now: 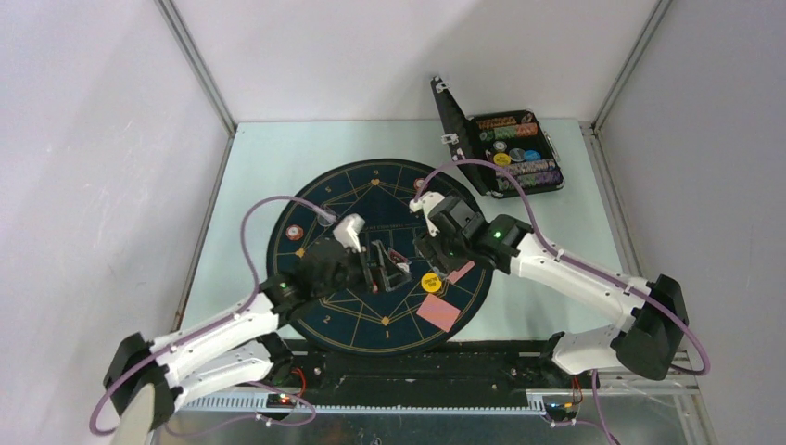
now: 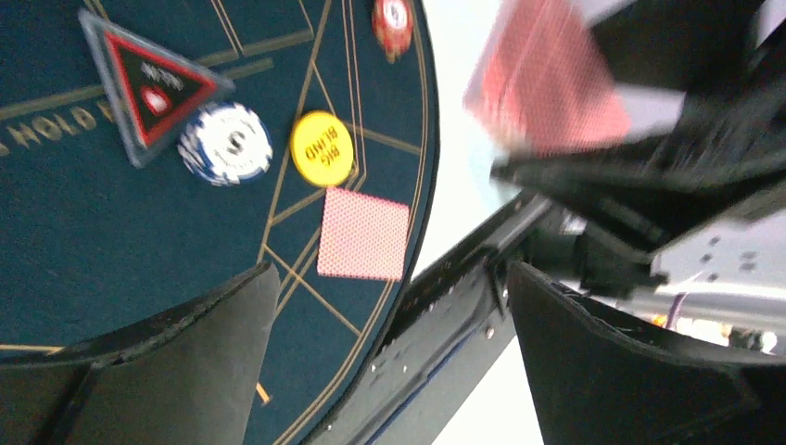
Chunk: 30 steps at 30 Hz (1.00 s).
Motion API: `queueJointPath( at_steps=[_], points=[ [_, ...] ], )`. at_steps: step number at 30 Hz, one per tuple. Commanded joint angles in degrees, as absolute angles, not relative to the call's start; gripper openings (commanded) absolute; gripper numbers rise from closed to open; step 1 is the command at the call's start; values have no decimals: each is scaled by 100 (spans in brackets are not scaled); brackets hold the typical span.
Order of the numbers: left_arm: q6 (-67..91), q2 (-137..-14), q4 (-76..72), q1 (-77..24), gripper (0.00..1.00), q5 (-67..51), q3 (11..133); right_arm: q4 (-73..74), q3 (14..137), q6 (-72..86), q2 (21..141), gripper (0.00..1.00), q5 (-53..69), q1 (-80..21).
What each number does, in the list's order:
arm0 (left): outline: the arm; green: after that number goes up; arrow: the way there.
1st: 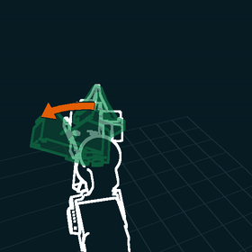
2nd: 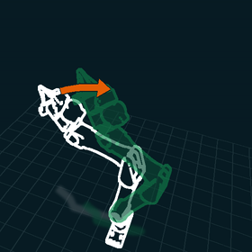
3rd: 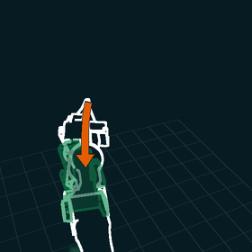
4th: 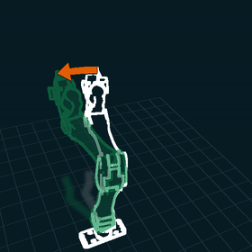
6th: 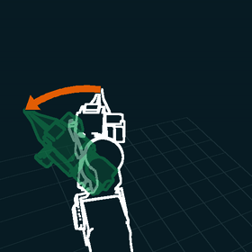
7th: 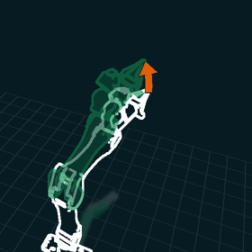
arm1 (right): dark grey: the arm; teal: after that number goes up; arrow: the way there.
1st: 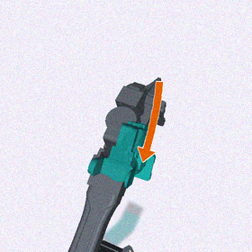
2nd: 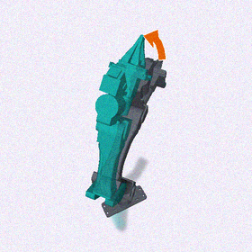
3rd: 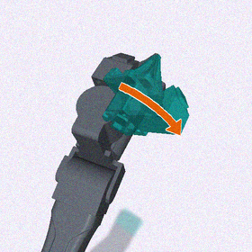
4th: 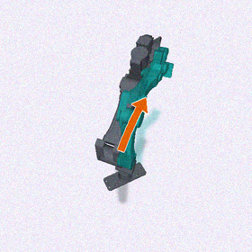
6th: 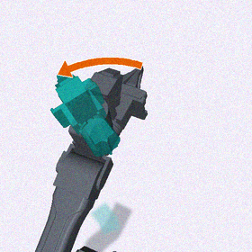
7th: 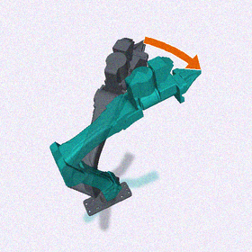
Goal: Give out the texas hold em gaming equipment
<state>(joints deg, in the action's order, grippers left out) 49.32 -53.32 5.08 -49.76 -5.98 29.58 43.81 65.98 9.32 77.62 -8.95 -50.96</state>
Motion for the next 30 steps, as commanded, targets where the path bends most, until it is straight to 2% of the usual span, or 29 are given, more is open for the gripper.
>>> queueJointPath(
  at_steps=[1, 4, 13, 30],
  points=[
    [4984, -4846, 254, -4173, 100, -1111, 2728, 4089, 6630, 523, 7592, 0, -376, -5393],
    [4991, -4784, -60, -3821, 100, -1670, 2665, 4062, 6632, 376, 7595, 0, -108, -5514],
    [5209, -5300, -1231, -3683, 100, -2789, 2668, 4019, 6629, 197, 7653, 0, 352, -5655],
    [5059, -6297, -2139, -3843, 100, -3486, 2713, 3996, 6627, 157, 7685, 0, 448, -5697]
  ],
)
